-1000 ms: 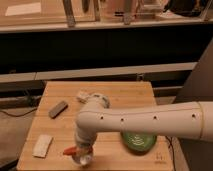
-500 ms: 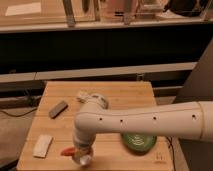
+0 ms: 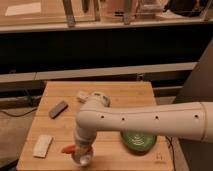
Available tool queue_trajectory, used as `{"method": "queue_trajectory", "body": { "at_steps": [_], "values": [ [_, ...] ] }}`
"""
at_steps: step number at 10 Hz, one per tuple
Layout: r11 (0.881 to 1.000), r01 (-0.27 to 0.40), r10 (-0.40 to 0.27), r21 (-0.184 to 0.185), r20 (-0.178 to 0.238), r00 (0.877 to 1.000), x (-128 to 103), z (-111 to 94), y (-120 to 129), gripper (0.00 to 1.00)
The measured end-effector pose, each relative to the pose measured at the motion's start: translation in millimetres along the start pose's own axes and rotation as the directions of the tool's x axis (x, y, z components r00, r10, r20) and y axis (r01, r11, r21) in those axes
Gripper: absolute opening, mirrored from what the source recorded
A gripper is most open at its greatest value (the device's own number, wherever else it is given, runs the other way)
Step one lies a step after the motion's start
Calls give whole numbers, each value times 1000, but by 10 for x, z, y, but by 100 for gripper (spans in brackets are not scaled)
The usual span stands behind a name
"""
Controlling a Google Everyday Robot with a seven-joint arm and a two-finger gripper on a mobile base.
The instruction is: Place the pepper in the ceramic cup
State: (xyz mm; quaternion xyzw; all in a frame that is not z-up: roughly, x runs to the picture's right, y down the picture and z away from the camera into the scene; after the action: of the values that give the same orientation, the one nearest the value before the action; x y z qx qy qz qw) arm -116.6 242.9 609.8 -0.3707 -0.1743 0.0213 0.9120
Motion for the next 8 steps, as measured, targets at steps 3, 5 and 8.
{"method": "queue_trajectory", "body": {
  "at_steps": [3, 5, 8],
  "values": [
    [1000, -7, 7, -3, 2, 1000, 45, 8, -13, 0],
    [1000, -8, 8, -5, 2, 1000, 61, 20, -16, 0],
    [1000, -12, 12, -5, -2, 1000, 107, 39, -31, 0]
  ]
}}
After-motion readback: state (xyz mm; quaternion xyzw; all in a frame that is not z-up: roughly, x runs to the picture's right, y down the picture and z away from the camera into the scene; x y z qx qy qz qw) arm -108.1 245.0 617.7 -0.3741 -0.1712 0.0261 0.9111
